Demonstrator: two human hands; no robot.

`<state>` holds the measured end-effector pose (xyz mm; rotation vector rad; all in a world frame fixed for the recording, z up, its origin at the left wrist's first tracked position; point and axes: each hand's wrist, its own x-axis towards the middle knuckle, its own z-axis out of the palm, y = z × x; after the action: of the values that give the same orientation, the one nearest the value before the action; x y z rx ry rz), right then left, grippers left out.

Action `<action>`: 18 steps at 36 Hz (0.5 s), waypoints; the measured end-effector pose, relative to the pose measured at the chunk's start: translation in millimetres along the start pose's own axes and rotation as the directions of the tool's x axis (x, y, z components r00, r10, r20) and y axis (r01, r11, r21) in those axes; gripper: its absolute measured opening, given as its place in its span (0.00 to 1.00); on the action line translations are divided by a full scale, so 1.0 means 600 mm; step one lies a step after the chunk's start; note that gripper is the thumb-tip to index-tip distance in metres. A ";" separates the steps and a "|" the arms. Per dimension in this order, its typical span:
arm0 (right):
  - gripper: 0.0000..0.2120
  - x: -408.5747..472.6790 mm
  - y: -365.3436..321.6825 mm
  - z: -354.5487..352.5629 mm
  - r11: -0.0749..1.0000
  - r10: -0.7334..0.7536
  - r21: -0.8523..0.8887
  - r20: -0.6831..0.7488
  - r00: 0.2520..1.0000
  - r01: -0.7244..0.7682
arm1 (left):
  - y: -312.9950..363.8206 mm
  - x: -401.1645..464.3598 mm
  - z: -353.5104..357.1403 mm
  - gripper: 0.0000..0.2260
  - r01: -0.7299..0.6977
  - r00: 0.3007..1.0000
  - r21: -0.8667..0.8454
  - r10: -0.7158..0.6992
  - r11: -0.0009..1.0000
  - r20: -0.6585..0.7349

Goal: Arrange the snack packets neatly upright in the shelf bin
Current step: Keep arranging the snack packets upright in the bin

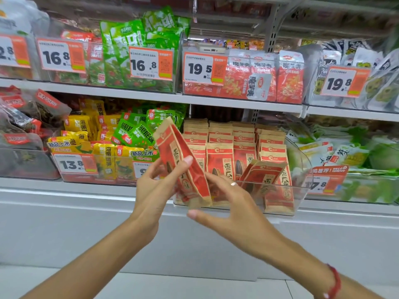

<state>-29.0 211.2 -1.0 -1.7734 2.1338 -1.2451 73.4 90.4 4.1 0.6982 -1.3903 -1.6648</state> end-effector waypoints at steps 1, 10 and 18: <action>0.32 0.000 -0.002 0.006 0.999 -0.023 -0.035 -0.016 1.000 0.023 | 0.001 -0.002 0.002 0.16 -0.007 1.000 0.000 0.007 1.000 -0.017; 0.17 0.025 0.032 -0.020 0.968 0.164 0.215 -0.149 0.975 -0.130 | -0.009 -0.004 0.003 0.21 0.011 0.996 0.127 -0.022 0.992 0.085; 0.19 0.027 0.062 -0.034 0.957 0.259 0.177 -0.161 0.952 -0.230 | -0.026 0.002 0.005 0.04 -0.036 0.999 0.144 0.030 0.989 0.044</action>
<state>-74.1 207.1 -4.2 -1.3307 2.1959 -1.5082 66.4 91.7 -10.0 0.7217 -1.5564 -1.5718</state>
